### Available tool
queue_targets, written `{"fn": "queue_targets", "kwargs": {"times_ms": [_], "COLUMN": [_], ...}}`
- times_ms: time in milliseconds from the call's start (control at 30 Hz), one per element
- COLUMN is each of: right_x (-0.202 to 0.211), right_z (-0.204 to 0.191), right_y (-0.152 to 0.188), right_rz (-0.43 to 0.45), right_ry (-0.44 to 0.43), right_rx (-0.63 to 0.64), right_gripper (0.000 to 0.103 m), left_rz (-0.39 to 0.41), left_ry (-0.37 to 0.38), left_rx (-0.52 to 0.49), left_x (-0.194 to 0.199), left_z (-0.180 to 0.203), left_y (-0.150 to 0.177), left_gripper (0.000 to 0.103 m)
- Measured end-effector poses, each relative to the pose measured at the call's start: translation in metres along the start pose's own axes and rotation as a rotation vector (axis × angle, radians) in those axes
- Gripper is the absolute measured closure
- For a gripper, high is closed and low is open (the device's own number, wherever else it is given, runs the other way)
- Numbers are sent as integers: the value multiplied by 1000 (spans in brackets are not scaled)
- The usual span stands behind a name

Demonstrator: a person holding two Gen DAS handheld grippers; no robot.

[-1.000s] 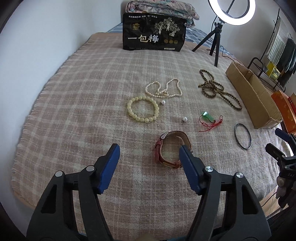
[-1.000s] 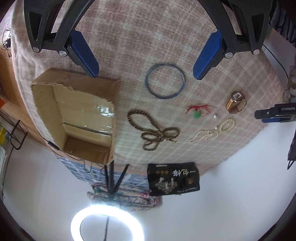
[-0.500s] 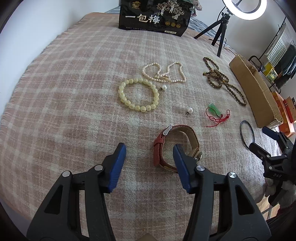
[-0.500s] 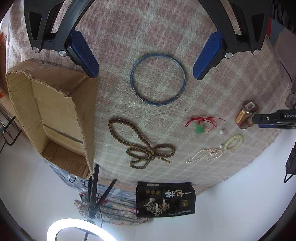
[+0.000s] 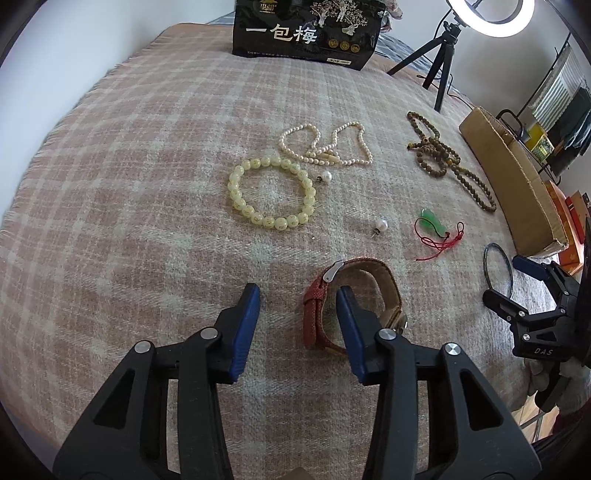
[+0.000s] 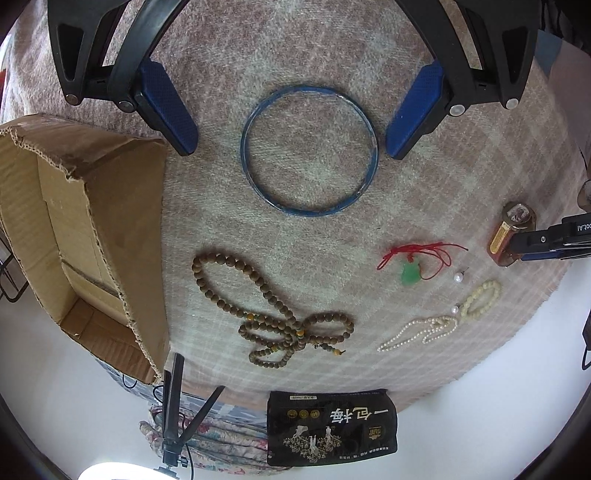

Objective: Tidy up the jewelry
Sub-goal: 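Grasp the red leather watch with the left tool while the right tool grasps the dark bangle, then lower the watch into the box with the left tool while the right tool releases the bangle there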

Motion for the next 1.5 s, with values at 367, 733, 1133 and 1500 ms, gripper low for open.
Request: {"fn": "queue_targets", "kwargs": {"times_ms": [367, 733, 1133, 1500], "right_x": [4, 15, 53, 96], "right_z": [-5, -3, 4, 30], "right_y": [-1, -1, 3, 6], "right_rz": [13, 36, 107, 184], "right_ry": [-35, -57, -69, -50], "right_rx": [22, 9, 7, -41], "right_gripper": [29, 29, 29, 29], "left_rz": [-12, 6, 62, 113], "left_ry": [29, 42, 47, 94], "left_rx": [-5, 9, -16, -80], "left_x": [-2, 6, 35, 54], "left_z": [4, 6, 22, 61], "left_y": [2, 8, 7, -12], "left_gripper": [94, 94, 94, 94]}}
Point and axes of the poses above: each gripper's, at about its wrist camera, not at the fingertips, and x roughly against the way its jaws point, z to its right, y to its underside, the point moved 1 cm from there along -x, roughly the way its jaws point, and after that the axes turned 6 degrees about -z, right-handed, at the moved point
